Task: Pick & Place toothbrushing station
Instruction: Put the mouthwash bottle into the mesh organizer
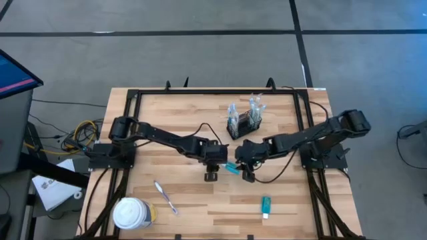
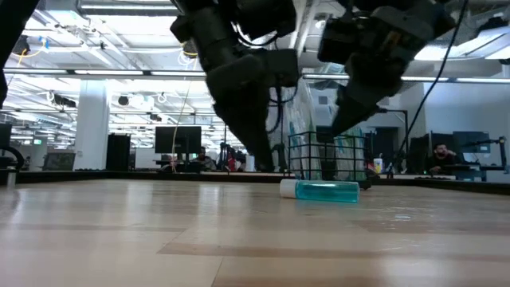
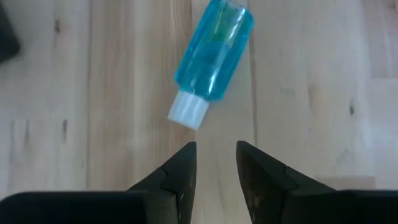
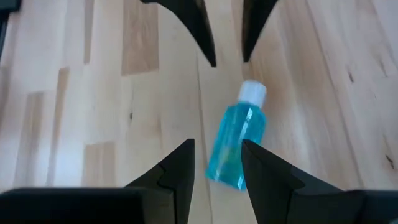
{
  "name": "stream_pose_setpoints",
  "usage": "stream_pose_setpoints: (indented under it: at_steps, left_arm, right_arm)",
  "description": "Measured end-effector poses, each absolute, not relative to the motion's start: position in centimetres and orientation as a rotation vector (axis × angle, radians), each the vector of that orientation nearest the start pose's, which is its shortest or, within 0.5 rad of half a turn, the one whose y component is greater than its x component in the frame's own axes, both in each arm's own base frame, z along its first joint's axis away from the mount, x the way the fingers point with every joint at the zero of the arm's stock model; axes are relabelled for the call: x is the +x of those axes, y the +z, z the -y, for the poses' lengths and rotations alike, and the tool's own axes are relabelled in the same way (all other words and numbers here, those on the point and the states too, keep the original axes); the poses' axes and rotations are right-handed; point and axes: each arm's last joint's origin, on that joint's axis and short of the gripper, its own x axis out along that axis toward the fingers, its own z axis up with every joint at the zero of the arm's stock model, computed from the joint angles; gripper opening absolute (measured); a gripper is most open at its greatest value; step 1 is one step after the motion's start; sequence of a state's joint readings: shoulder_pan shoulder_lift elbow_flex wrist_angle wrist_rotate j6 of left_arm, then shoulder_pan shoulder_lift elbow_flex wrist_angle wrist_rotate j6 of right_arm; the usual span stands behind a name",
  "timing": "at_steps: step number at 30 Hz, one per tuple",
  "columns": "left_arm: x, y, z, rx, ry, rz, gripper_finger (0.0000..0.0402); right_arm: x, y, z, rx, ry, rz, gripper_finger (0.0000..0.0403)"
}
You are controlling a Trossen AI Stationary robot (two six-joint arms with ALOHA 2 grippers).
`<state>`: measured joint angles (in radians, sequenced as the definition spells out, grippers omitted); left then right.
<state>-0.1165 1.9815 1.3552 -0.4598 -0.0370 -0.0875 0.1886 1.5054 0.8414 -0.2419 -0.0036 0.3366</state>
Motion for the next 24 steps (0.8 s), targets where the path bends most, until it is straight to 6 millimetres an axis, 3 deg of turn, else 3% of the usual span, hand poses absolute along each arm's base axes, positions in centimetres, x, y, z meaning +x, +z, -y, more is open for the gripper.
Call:
stream_pose_setpoints:
  at_steps: [3, 9, 17, 24]
  left_arm:
    - [39.1, 16.5, 4.4, 0.014, 0.000, -1.098, 0.0108]
    - [35.2, 17.5, 3.7, -0.013, 0.122, -1.078, 0.0108]
    - [31.1, 18.9, 3.5, -0.105, 0.135, -0.883, 0.0108]
    - [29.6, 19.6, 4.0, -0.102, 0.135, -0.773, 0.0108]
  right_arm:
    - [29.6, 18.5, -5.5, 0.222, 0.020, -0.938, 0.0122]
    - [31.3, 18.0, -5.0, 0.218, 0.001, -0.954, 0.0122]
    - [33.6, 17.3, -3.9, 0.243, -0.035, -1.045, 0.0122]
    - [35.0, 17.4, -3.1, 0.245, -0.067, -1.144, 0.0122]
